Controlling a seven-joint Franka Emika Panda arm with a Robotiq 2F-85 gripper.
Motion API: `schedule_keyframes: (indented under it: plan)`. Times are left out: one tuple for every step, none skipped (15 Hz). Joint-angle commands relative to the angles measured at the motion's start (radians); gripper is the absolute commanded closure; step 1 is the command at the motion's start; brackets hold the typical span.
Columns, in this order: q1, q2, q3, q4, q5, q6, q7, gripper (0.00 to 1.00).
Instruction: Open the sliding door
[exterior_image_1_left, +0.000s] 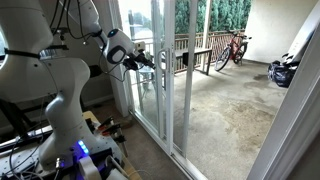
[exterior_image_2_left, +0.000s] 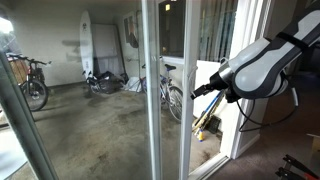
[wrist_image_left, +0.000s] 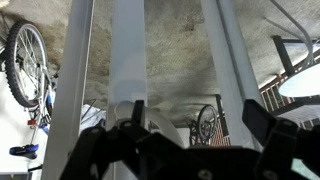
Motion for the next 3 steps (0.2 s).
schedule_keyframes:
  plan:
    - [0.0,0.003,0.004,0.0,0.0,0.0,0.0,0.0]
    - [0.0,0.004,0.005,0.0,0.0,0.0,0.0,0.0]
    - [0.0,0.005,0.005,0.0,0.0,0.0,0.0,0.0]
